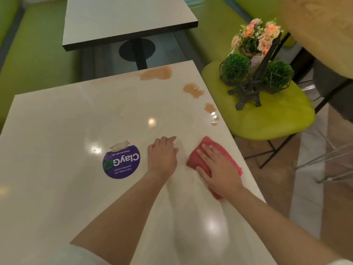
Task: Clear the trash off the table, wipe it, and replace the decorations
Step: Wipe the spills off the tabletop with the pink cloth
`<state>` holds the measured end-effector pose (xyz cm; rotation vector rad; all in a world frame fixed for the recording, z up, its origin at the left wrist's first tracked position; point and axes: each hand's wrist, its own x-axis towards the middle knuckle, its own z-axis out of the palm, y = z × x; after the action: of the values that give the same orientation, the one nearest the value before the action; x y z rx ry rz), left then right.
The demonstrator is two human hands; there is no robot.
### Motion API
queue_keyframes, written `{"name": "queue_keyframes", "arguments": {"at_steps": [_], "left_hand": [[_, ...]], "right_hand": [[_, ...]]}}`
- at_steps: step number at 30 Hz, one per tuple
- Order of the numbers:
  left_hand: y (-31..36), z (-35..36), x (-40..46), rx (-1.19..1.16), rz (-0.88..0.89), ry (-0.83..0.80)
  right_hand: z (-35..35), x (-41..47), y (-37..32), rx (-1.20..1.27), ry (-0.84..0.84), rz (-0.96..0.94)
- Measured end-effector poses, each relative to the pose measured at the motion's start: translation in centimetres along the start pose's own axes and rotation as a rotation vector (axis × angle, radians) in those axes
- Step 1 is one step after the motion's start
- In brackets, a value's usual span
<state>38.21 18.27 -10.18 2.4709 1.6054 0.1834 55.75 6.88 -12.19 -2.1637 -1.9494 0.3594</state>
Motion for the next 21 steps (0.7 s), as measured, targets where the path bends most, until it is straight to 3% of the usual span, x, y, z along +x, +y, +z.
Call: {"name": "queue_keyframes", "arguments": {"at_steps": [4, 10, 16, 21], "left_hand": [[0.5, -0.2, 4.1, 0.002, -0.048, -0.056], [1.4, -0.6, 8.9, -0.045, -0.244, -0.202], [1.8, -1.1, 10.5, -0.056, -0.311, -0.252], [1.8, -0.9, 10.9, -0.072, -0.33, -0.234]], "right_hand": [[-1.4, 3.3, 1.5, -0.059, 0.002, 0.091], [0.4, 1.8, 1.5, 0.008, 0.047, -0.026], [0.4, 8.8, 3.3, 0.055, 0.198, 0.344], [0.1, 14.6, 2.8, 0.072, 0.183, 0.352]]}}
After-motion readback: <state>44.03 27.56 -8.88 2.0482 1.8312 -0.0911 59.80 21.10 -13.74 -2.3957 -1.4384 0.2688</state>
